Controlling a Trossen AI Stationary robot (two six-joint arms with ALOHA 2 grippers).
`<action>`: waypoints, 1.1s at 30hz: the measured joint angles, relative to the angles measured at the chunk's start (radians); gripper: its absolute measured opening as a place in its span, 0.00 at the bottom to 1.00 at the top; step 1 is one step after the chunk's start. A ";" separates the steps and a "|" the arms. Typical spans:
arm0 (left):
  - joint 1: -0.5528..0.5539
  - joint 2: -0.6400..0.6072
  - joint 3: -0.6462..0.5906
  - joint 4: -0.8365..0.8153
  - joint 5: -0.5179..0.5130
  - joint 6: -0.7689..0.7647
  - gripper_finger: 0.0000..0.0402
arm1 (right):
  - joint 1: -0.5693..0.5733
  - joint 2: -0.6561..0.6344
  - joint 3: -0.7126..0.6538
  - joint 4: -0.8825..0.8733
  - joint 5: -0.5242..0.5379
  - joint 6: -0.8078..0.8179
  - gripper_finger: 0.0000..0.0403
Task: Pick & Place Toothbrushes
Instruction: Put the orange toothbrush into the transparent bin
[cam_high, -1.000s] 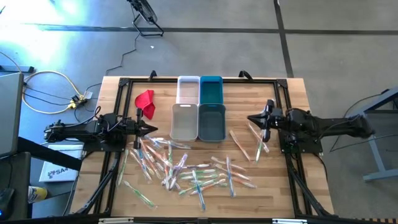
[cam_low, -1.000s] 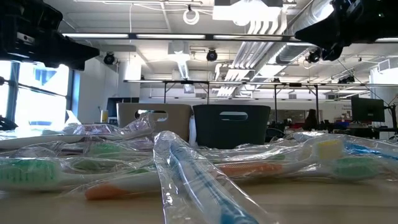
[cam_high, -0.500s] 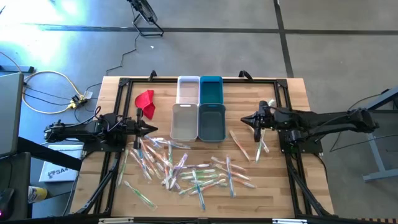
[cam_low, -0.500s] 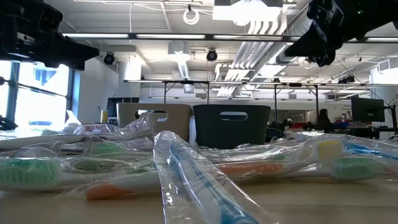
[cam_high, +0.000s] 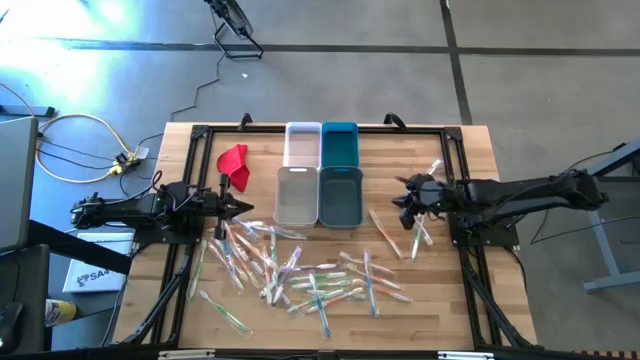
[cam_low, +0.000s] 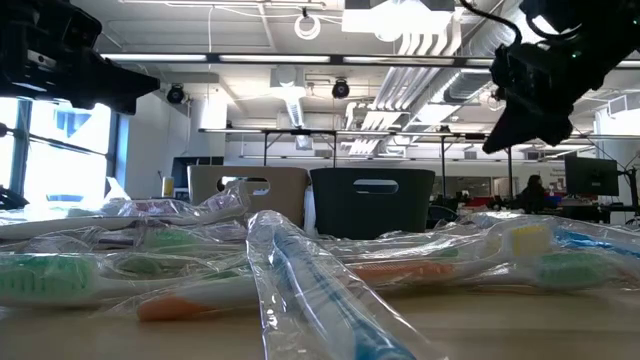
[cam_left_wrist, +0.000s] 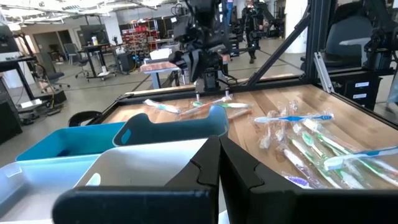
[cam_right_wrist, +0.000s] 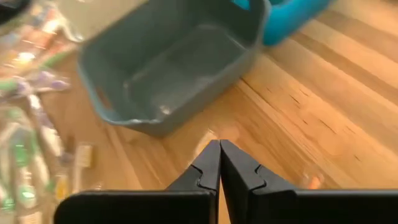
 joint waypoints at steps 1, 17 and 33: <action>0.000 0.000 0.000 0.000 0.000 0.000 0.00 | 0.000 0.007 0.000 -0.008 0.007 0.011 0.01; 0.000 0.000 0.000 0.000 0.000 0.001 0.00 | 0.000 0.112 0.000 -0.206 0.026 0.294 0.01; 0.000 0.000 0.000 0.000 0.000 0.003 0.00 | 0.000 0.144 -0.001 -0.255 0.097 0.196 0.03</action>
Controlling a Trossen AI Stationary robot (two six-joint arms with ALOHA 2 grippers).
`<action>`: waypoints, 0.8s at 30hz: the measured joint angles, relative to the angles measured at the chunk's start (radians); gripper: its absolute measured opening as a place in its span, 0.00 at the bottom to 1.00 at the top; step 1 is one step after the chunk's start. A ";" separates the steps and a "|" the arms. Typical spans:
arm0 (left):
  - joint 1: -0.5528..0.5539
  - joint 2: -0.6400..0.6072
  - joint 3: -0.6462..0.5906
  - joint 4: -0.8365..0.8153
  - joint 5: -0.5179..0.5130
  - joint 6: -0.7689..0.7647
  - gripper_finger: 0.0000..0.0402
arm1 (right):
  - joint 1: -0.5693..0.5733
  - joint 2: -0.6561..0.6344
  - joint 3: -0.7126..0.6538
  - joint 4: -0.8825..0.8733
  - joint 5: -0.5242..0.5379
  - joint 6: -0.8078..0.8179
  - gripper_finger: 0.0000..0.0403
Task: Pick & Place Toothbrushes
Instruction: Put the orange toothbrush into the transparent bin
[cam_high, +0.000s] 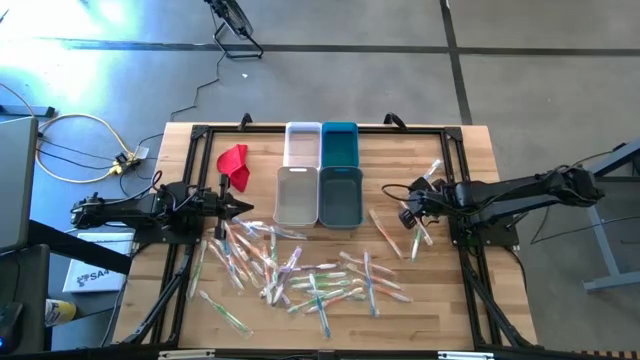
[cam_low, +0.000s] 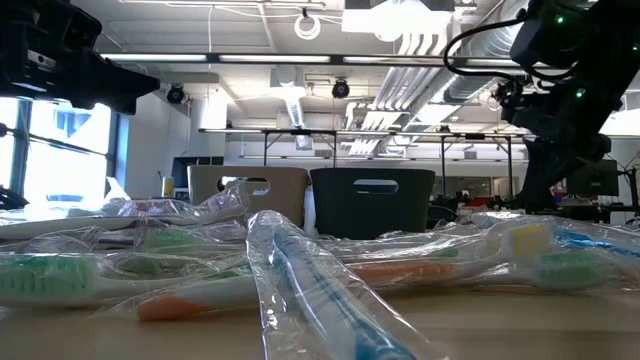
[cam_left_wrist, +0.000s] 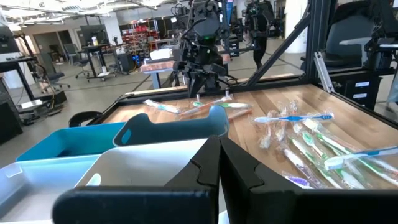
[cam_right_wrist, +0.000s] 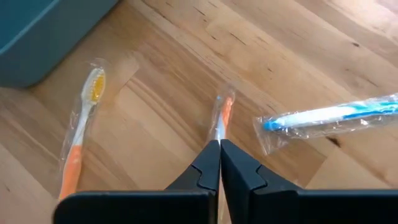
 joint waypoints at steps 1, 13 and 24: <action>0.000 0.000 0.000 0.000 0.000 0.000 0.00 | 0.000 0.000 0.000 0.000 0.000 0.001 0.04; 0.000 0.000 0.000 0.000 0.000 0.000 0.00 | 0.000 0.000 0.000 0.000 -0.008 0.049 0.34; 0.000 0.000 0.000 0.000 0.000 0.000 0.00 | 0.000 0.030 0.000 -0.039 -0.085 0.081 0.37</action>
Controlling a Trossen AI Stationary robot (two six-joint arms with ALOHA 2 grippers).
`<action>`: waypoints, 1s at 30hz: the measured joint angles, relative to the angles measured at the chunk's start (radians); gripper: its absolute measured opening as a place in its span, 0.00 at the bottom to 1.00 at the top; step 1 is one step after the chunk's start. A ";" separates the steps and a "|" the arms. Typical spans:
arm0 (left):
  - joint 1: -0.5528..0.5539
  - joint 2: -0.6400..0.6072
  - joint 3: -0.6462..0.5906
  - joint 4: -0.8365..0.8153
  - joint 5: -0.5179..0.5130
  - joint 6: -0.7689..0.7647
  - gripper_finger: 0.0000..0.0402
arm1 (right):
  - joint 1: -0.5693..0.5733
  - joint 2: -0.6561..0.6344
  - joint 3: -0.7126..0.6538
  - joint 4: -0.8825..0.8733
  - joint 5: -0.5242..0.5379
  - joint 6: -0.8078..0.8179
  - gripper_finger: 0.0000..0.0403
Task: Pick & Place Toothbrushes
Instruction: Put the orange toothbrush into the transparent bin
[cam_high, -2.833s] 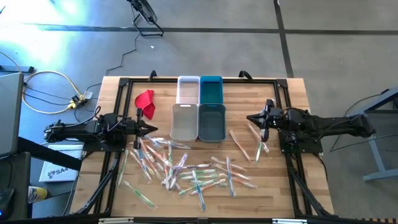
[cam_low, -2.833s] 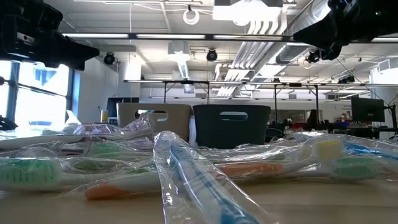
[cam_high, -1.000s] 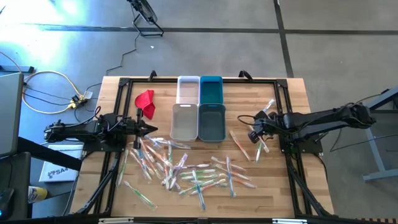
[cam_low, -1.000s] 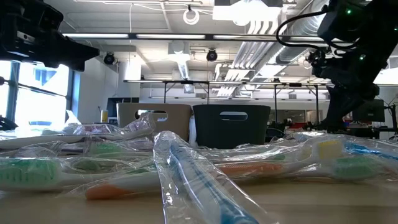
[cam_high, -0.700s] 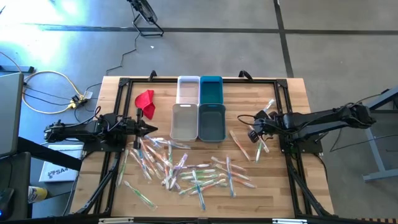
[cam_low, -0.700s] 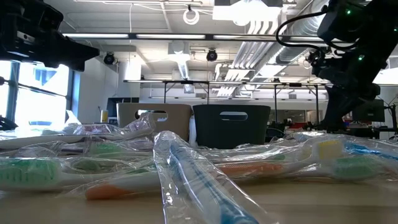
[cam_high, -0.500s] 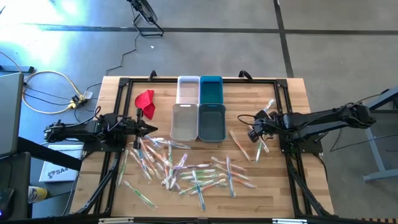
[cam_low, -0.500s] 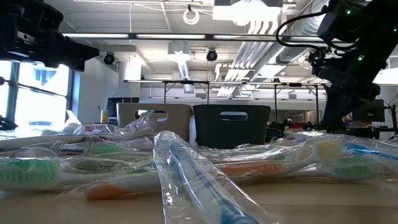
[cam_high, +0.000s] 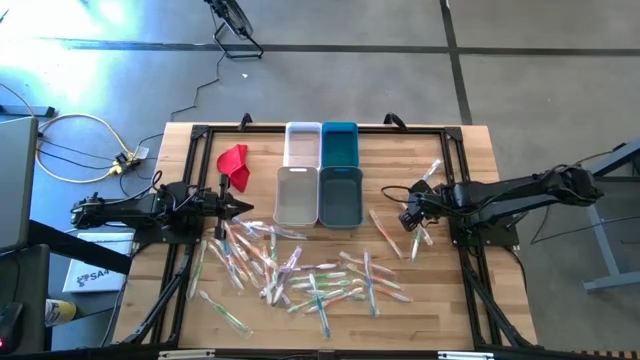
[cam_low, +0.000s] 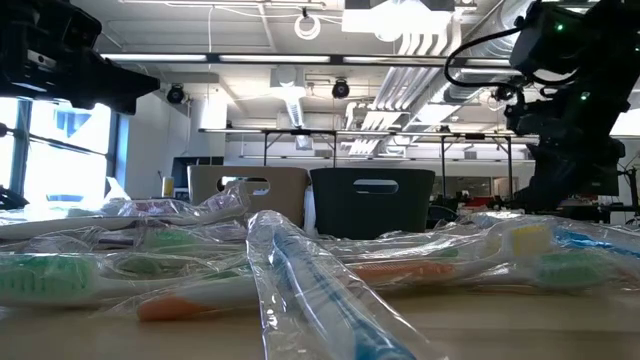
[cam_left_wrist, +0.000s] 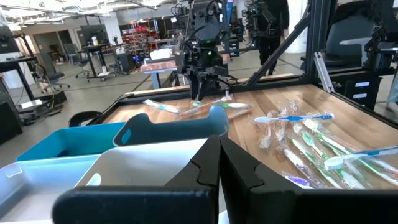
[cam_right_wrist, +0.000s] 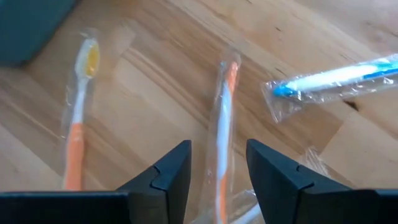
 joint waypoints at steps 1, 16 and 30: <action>0.000 0.000 0.000 0.000 0.000 0.000 0.00 | 0.000 0.011 0.000 0.001 0.001 0.000 0.37; 0.000 0.000 0.000 0.000 0.000 0.000 0.00 | 0.000 0.229 0.000 0.043 -0.041 0.003 0.37; 0.000 0.000 0.000 0.000 0.000 0.000 0.00 | 0.001 0.307 0.004 0.095 -0.055 0.000 0.16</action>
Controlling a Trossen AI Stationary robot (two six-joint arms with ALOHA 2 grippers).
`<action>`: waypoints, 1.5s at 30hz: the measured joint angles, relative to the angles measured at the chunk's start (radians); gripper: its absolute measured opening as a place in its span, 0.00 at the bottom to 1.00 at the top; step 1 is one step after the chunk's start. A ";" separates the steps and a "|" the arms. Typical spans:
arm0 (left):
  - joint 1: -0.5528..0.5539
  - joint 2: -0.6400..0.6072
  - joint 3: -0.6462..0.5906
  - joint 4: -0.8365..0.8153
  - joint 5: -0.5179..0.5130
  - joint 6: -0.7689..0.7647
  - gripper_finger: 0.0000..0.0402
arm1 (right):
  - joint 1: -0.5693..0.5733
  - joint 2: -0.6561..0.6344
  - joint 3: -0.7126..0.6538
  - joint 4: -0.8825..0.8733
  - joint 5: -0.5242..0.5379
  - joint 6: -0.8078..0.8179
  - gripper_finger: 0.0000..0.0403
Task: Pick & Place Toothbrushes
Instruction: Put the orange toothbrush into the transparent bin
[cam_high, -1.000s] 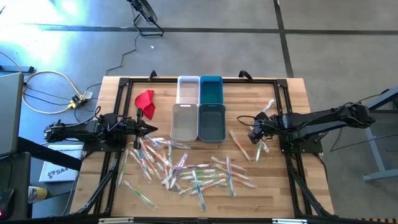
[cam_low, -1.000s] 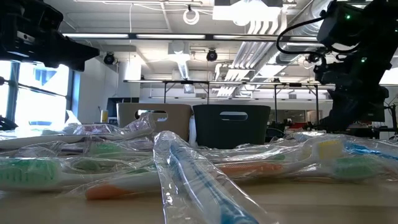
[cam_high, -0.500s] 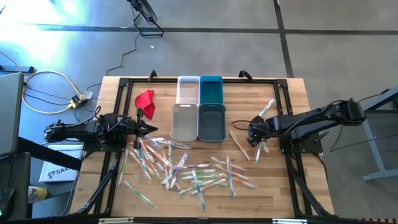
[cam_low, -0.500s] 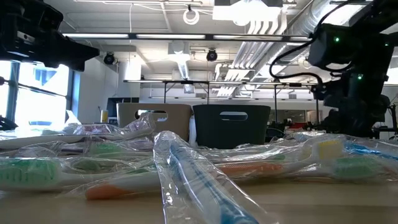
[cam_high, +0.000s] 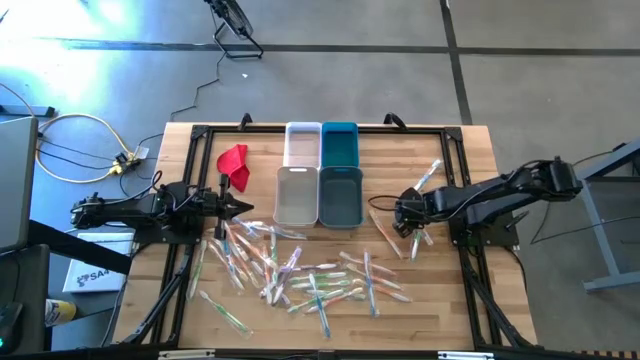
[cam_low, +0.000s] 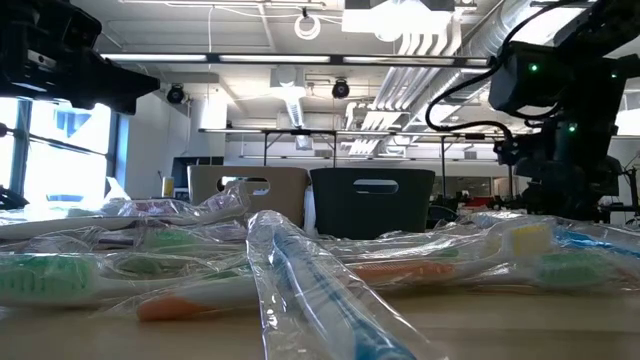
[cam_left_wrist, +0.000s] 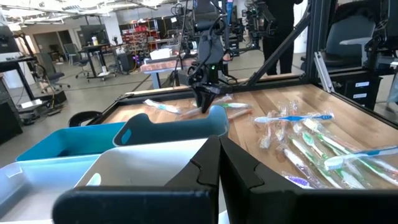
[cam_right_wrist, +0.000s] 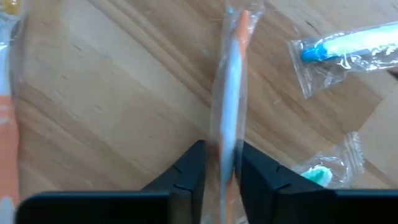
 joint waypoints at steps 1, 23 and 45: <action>0.000 0.000 0.000 0.000 0.000 0.000 0.00 | 0.000 0.000 0.000 0.001 -0.001 -0.003 0.14; 0.000 0.000 0.000 0.000 0.000 0.000 0.00 | -0.002 -0.173 -0.007 0.069 0.042 -0.043 0.05; 0.000 0.000 0.000 0.079 -0.132 -0.072 0.00 | -0.035 -0.287 -0.003 0.865 0.210 -0.673 0.05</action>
